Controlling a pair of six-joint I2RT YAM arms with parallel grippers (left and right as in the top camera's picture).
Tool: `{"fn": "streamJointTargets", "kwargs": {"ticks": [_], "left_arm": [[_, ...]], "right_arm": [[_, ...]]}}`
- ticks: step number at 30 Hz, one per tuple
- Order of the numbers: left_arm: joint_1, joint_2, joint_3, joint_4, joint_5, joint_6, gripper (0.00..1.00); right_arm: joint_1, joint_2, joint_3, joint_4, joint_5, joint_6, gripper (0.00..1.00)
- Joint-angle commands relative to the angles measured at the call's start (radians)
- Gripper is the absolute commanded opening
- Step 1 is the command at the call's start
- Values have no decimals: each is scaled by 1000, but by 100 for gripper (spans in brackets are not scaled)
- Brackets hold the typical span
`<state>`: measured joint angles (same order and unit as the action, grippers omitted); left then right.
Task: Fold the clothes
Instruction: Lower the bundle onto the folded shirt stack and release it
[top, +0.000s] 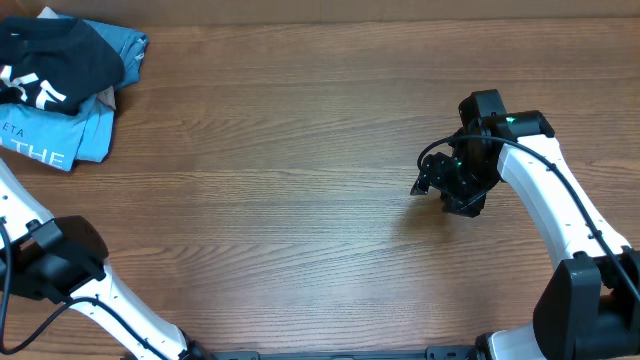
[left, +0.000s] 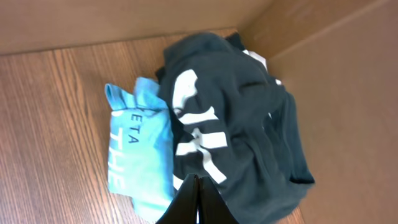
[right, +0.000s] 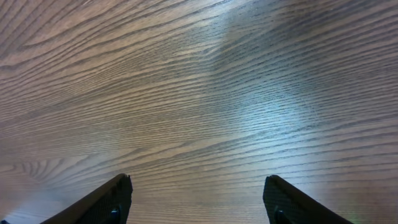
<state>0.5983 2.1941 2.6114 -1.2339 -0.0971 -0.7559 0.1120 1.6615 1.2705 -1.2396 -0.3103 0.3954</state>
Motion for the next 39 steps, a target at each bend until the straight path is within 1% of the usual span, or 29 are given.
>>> {"fn": "streamJointTargets", "kwargs": {"ticks": [1, 2, 6, 9, 12, 14, 17, 19, 21, 22, 23, 24, 25, 26, 29, 31, 33, 37, 39], "left_arm": [[-46, 27, 19, 40, 46, 117, 4], [-63, 48, 19, 66, 45, 145, 4], [-103, 143, 19, 125, 45, 151, 4], [-115, 257, 19, 144, 42, 179, 4], [-115, 352, 19, 185, 53, 247, 4], [-116, 357, 19, 228, 69, 261, 4], [-116, 342, 81, 232, 163, 307, 4], [-116, 311, 161, 213, 176, 301, 4], [-114, 282, 215, 211, 175, 249, 4], [-114, 270, 234, 214, 151, 247, 4], [-114, 265, 238, 211, 95, 256, 4], [-114, 265, 237, 197, 25, 284, 4], [-114, 272, 237, 189, -14, 305, 4], [-111, 285, 229, 190, -17, 333, 4], [-103, 313, 171, 243, -26, 365, 4], [-98, 330, 132, 291, -89, 368, 4], [-88, 352, 121, 316, -101, 377, 4], [-55, 440, 120, 285, -124, 387, 4], [-51, 455, 120, 270, -118, 386, 4]], "right_arm": [[0, 1, -2, 3, -5, -7, 72], [0, 1, -2, 3, -5, -7, 72], [0, 1, -2, -3, -5, -6, 72], [0, 1, -2, -13, -5, -6, 72], [0, 1, -2, -16, -5, -5, 72], [0, 1, -2, -19, -6, -1, 72], [0, 1, -2, -23, -26, 2, 72], [0, 1, -2, -23, -35, 2, 72], [0, 1, -2, -23, -35, 2, 72], [0, 1, -2, -23, -35, 2, 72], [0, 1, -2, -23, -35, 1, 72], [0, 1, -2, -23, -35, 1, 72], [0, 1, -2, -23, -35, 1, 72], [0, 1, -2, -23, -34, 1, 72], [0, 1, -2, -23, -34, 1, 72], [0, 1, -2, -23, -34, 1, 72], [0, 1, -2, -23, -34, 1, 72], [0, 1, -2, -23, -32, 1, 72], [0, 1, -2, -23, -32, 2, 72]]}}
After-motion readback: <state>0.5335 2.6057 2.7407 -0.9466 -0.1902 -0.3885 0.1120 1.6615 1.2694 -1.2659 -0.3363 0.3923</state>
